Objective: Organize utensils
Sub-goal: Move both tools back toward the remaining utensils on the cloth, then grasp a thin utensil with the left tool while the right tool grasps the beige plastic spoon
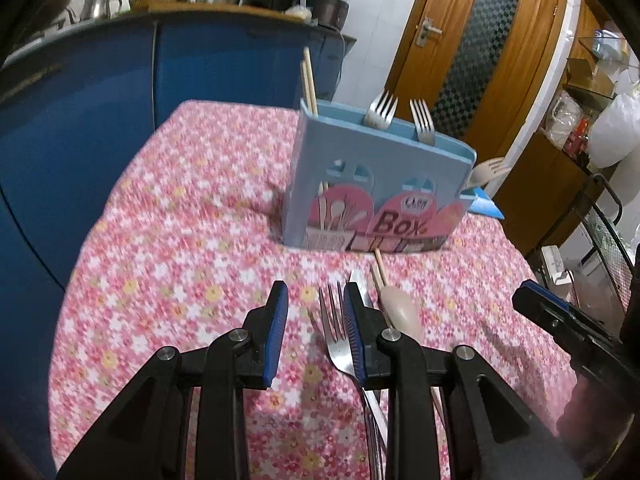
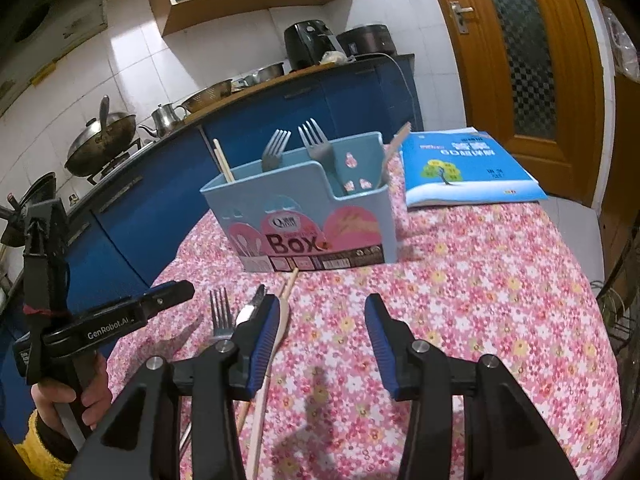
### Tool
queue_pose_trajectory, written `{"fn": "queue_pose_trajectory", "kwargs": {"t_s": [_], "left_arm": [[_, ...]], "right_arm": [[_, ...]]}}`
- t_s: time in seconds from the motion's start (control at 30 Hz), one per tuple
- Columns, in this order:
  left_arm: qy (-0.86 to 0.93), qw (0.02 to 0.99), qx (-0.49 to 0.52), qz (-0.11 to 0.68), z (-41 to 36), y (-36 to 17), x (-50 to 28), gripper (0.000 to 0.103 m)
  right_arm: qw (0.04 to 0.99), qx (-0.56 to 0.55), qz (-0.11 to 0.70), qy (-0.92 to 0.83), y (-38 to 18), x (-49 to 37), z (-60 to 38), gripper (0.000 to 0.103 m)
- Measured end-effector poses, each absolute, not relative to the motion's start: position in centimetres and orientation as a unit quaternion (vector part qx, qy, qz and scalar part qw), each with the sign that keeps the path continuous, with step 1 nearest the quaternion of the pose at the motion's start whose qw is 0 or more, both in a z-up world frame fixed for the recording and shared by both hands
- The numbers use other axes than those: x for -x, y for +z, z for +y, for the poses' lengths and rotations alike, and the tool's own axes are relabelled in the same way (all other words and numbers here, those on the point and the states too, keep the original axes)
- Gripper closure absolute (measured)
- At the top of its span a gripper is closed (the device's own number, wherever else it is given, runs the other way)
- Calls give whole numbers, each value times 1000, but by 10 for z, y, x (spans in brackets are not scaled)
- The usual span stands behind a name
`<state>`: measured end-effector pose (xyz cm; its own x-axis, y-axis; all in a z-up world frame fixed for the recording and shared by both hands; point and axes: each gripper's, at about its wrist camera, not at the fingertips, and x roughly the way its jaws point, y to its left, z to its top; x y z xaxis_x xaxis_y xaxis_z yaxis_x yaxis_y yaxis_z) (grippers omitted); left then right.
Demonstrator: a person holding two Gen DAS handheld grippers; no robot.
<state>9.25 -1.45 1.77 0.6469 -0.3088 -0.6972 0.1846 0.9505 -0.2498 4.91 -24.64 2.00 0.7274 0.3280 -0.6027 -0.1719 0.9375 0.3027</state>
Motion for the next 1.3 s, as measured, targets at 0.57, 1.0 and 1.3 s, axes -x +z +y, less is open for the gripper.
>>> {"fn": "queue_pose_trajectory", "kwargs": {"t_s": [0.57, 1.0, 1.3], "left_arm": [[-172, 877, 95, 439, -26, -16, -108, 69], [-212, 867, 102, 439, -35, -21, -112, 88], [-216, 873, 92, 429, -35, -16, -101, 102]], "right_arm": [[912, -132, 366, 131, 3, -51, -254, 55], [908, -129, 376, 137, -2, -54, -248, 55], [905, -119, 383, 144, -5, -56, -239, 55]]}}
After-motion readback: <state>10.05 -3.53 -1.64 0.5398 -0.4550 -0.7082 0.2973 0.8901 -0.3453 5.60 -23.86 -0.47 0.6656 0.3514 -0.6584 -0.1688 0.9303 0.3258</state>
